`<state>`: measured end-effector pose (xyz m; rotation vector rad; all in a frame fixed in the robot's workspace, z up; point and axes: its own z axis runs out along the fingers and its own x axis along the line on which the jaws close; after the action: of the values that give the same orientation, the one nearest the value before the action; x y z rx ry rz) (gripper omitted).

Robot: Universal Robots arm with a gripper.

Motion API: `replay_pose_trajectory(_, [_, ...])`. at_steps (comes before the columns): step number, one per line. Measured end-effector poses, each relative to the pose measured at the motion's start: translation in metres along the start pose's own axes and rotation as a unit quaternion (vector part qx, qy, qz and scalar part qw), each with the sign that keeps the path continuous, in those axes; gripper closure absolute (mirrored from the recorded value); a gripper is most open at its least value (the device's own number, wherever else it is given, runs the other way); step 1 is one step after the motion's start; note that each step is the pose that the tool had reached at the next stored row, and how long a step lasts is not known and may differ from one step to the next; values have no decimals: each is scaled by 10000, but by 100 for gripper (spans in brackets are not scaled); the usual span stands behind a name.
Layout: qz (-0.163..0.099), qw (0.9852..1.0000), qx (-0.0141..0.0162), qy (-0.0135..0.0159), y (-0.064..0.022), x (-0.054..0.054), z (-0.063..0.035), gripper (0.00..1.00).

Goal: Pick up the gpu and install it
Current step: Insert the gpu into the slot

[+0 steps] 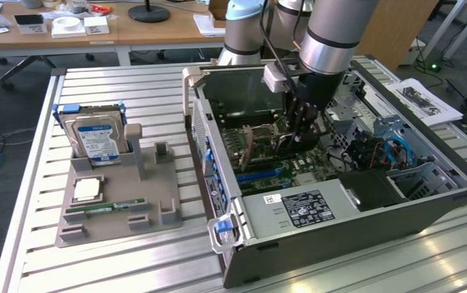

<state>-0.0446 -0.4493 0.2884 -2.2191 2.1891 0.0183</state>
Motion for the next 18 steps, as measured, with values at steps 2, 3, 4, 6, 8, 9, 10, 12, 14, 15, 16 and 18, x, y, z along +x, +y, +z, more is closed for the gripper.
replay_pose_trajectory(2, [100, 9999, 2, 1, 0, 1, 3, 73])
replay_pose_trajectory(3, [155, 9999, 4, 2, 0, 1, 5, 73])
replay_pose_trajectory(4, [189, 9998, 4, 2, 0, 1, 5, 73])
replay_pose_trajectory(6, [198, 9998, 5, 0, 5, 2, 7, 73])
replay_pose_trajectory(8, [199, 9998, 5, 1, 19, 7, 6, 73])
replay_pose_trajectory(9, [199, 9998, 5, 2, 29, 10, 6, 73])
replay_pose_trajectory(10, [200, 9998, 5, 2, 41, 12, 6, 73])
replay_pose_trajectory(12, [200, 9998, 5, 2, 55, 20, 5, 73])
replay_pose_trajectory(14, [199, 9998, 5, 2, 60, 31, 5, 73])
replay_pose_trajectory(15, [200, 9998, 5, 2, 61, 37, 5, 73])
replay_pose_trajectory(16, [200, 9998, 5, 1, 62, 41, 5, 73])
replay_pose_trajectory(18, [200, 9998, 5, 2, 62, 42, 5, 73])
